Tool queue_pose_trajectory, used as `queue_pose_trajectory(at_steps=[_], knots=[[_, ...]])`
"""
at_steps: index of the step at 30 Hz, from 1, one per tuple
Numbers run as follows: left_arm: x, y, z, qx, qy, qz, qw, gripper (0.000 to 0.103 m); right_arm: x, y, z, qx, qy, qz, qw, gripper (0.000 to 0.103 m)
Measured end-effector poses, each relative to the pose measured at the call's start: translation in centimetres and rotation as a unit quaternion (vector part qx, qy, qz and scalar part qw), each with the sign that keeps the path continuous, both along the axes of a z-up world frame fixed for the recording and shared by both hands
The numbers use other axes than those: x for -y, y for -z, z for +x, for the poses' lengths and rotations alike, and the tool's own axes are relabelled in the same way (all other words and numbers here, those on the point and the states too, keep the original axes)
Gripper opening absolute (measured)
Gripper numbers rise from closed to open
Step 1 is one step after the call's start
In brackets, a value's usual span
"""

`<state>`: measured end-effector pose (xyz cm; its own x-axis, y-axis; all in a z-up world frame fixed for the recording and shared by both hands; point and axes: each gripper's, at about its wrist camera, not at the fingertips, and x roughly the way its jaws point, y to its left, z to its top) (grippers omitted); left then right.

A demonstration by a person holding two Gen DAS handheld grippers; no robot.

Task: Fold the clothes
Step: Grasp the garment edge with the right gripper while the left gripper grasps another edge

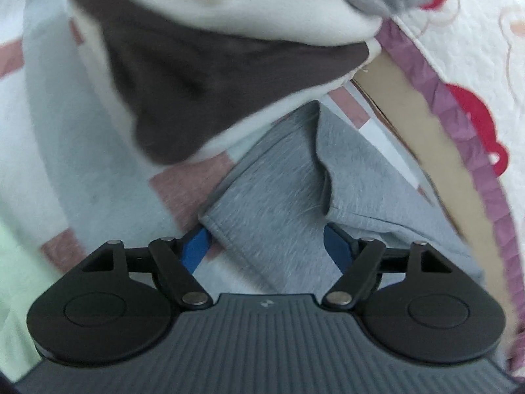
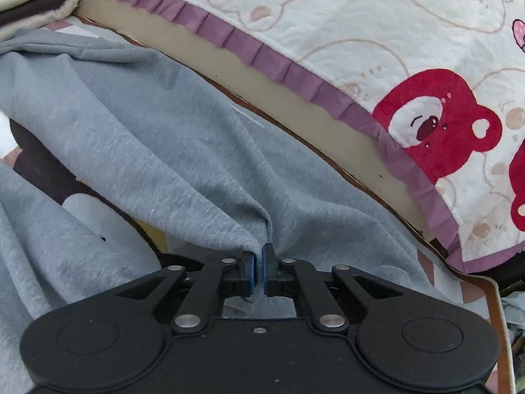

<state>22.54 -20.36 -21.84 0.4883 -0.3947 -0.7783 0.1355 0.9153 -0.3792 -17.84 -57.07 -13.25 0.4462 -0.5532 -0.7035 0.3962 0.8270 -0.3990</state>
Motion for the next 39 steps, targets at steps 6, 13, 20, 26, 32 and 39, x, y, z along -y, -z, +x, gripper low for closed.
queue_pose_trajectory(at_steps=[6,13,20,26,32,39], knots=[[1.1,-8.4,-3.3,0.154,0.083,0.047,0.9835,0.002,0.1,-3.9,-2.4,0.107,0.025,0.022,0.994,0.002],[-3.4,-13.5,-4.5,0.161,0.047,0.025,0.9855,0.002,1.5,-4.5,-3.6,0.154,0.055,0.062,0.985,0.002],[3.3,-8.4,-5.2,0.161,0.130,0.164,0.9645,0.002,2.2,-5.9,-3.4,0.213,0.062,0.049,0.974,0.002],[3.4,-23.0,-3.1,0.296,0.045,-0.004,0.9540,0.002,2.7,-7.0,-3.3,0.262,0.068,0.037,0.962,0.002],[2.1,-19.3,-4.2,0.249,0.087,0.078,0.9614,0.002,3.1,-5.8,-5.0,0.253,0.089,0.065,0.961,0.002],[2.4,-12.5,-3.1,0.189,0.093,0.115,0.9709,0.002,2.4,-5.9,-4.0,0.214,0.082,0.050,0.972,0.002]])
